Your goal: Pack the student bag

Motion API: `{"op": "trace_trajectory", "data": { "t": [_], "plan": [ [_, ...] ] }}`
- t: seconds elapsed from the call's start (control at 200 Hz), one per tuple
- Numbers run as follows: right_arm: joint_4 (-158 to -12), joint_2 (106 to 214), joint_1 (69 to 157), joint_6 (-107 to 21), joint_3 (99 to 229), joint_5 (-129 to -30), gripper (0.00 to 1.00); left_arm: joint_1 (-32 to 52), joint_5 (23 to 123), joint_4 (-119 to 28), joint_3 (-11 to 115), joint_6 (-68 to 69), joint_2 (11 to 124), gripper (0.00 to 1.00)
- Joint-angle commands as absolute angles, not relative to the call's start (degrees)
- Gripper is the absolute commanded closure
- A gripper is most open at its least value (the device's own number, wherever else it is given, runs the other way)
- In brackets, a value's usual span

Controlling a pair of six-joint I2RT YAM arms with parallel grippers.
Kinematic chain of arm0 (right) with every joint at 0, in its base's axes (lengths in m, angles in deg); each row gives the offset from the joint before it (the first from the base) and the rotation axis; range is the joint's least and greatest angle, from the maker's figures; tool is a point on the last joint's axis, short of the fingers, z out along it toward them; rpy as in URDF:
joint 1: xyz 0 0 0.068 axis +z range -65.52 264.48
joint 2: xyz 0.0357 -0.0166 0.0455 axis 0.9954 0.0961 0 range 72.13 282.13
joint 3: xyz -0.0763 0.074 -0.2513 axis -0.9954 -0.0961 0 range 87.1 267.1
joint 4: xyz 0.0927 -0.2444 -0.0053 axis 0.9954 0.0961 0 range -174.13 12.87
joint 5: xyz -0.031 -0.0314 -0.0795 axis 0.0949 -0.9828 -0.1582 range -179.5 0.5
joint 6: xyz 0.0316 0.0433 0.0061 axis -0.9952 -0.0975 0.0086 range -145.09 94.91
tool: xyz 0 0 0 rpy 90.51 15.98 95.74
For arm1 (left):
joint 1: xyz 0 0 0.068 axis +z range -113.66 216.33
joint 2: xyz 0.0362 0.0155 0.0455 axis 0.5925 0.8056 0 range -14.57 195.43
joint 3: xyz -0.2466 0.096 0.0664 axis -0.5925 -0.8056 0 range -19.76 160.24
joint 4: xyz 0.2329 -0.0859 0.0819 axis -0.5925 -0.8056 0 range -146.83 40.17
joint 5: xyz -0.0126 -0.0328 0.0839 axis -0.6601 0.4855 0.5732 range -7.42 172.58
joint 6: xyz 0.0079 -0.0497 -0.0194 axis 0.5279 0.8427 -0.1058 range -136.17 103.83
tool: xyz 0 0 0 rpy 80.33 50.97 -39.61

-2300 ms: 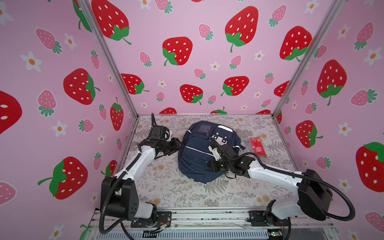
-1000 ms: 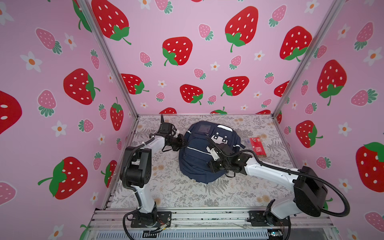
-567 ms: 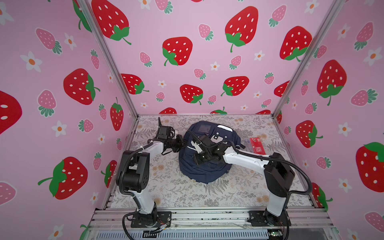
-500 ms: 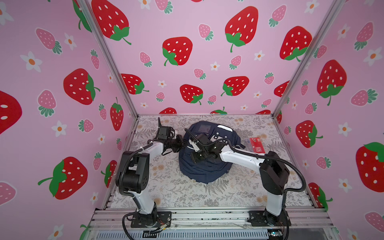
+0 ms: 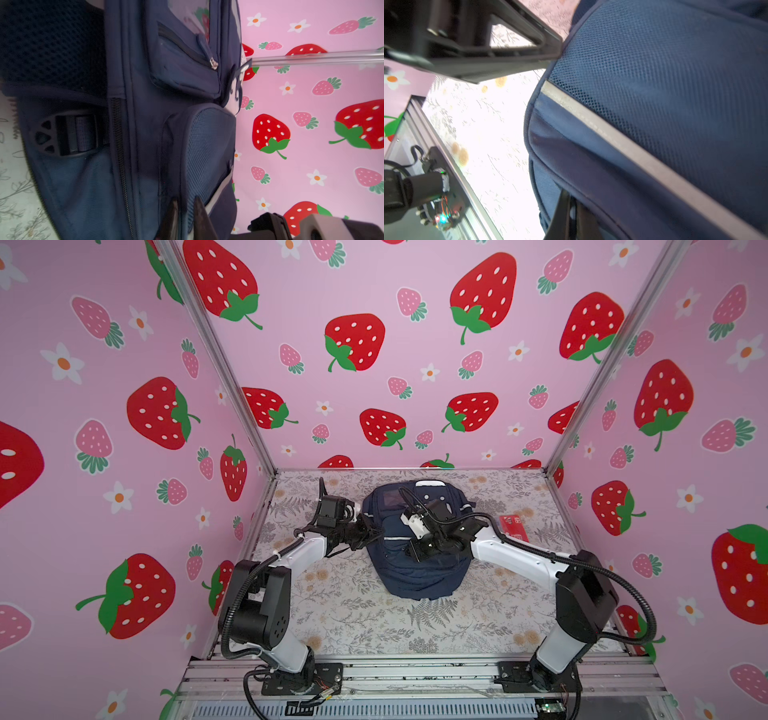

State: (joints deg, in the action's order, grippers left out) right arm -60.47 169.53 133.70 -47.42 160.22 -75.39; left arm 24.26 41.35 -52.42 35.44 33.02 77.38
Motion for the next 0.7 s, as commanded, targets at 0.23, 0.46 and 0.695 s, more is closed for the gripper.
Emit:
{"op": "trace_trajectory", "data": {
  "t": [0.23,0.46,0.695],
  "plan": [
    [-64.89,166.70,134.19,-47.89,152.83,-73.16,1.00,23.94,40.30,-56.95,39.07,31.21,80.49,0.55],
    [-66.65,166.61,135.19,-49.35,152.72,-73.18,1.00,23.55,39.63,-54.66,39.43,33.36,82.02,0.53],
    [-66.72,166.53,135.89,-49.96,152.97,-73.84,1.00,22.02,38.84,-51.97,39.47,35.76,84.27,0.57]
  ]
}}
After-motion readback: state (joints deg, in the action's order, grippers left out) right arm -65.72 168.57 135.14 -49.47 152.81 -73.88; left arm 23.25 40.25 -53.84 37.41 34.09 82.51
